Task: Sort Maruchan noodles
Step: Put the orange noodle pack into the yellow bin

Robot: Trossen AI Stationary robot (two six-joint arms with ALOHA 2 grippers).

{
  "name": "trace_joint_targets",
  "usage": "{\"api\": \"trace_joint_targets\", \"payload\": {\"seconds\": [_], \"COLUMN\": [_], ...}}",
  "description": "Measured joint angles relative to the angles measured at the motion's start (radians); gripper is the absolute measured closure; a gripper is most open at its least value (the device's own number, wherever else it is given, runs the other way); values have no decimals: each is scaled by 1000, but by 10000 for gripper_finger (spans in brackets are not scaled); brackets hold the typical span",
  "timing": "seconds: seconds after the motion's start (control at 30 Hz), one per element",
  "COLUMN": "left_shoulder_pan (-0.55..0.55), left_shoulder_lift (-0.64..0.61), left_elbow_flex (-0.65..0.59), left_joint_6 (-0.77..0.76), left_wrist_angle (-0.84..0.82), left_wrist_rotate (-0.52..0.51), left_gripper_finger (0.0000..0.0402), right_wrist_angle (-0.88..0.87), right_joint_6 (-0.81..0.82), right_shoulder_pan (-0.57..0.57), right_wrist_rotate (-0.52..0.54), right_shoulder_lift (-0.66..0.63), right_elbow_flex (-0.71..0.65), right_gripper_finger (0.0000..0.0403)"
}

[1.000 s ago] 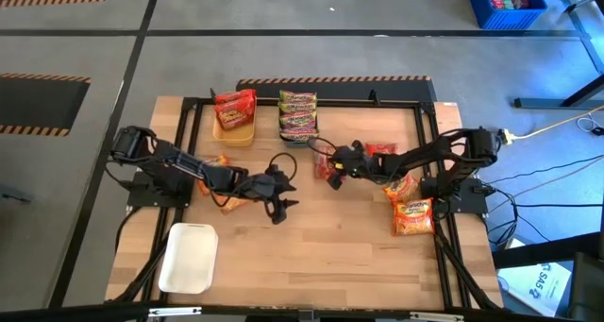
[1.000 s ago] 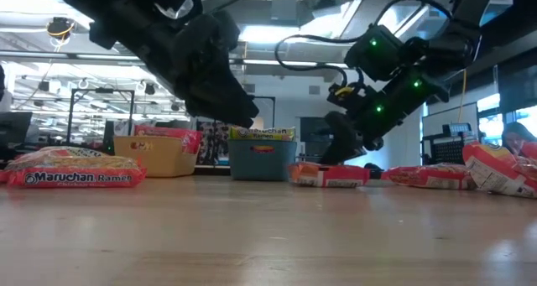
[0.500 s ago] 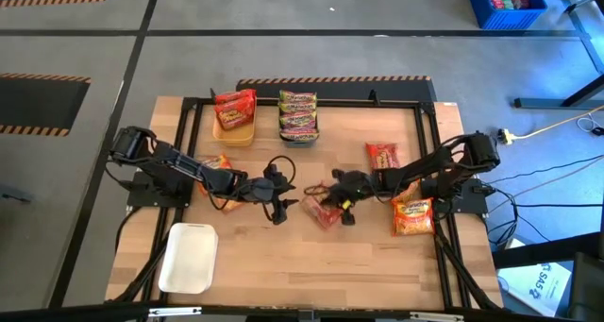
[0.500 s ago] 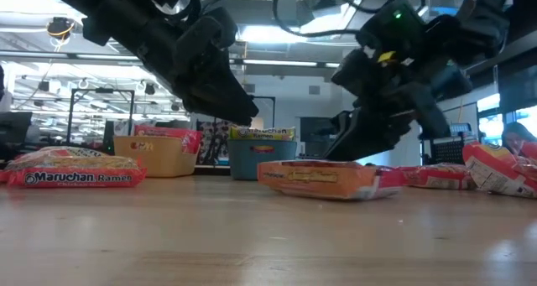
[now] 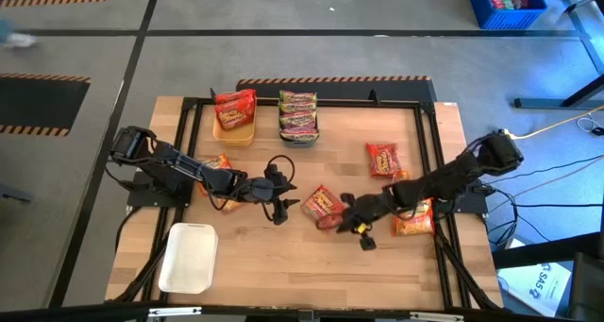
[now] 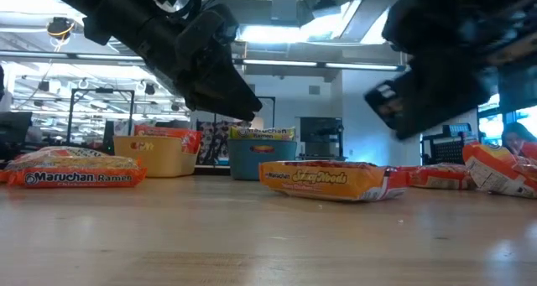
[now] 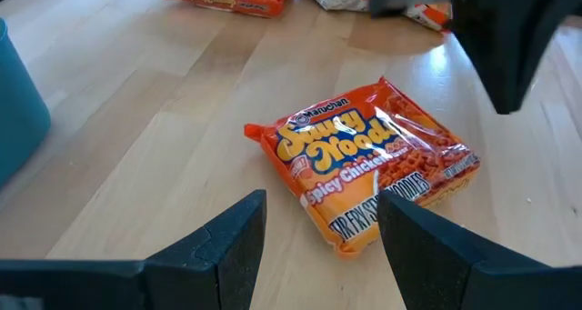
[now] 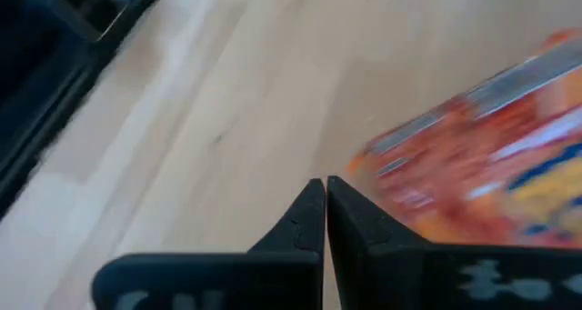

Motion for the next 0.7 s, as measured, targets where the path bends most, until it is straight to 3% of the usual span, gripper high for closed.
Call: {"api": "trace_joint_targets", "payload": {"seconds": [0.23, 0.47, 0.7], "left_shoulder_pan": [-2, -3, -17], "left_shoulder_lift": [41, 183, 239], "left_elbow_flex": [2, 2, 2], "left_joint_6": [-2, -1, -75], "left_wrist_angle": [39, 156, 164], "left_wrist_rotate": [-1, -50, 33], "left_gripper_finger": [197, 197, 197], "right_wrist_angle": [-45, -49, -93], "right_joint_6": [28, 28, 27], "right_shoulder_pan": [61, 58, 58], "right_wrist_rotate": [121, 230, 353], "right_shoulder_lift": [64, 98, 98], "right_elbow_flex": [0, 0, 0], "right_gripper_finger": [402, 402, 402]}}
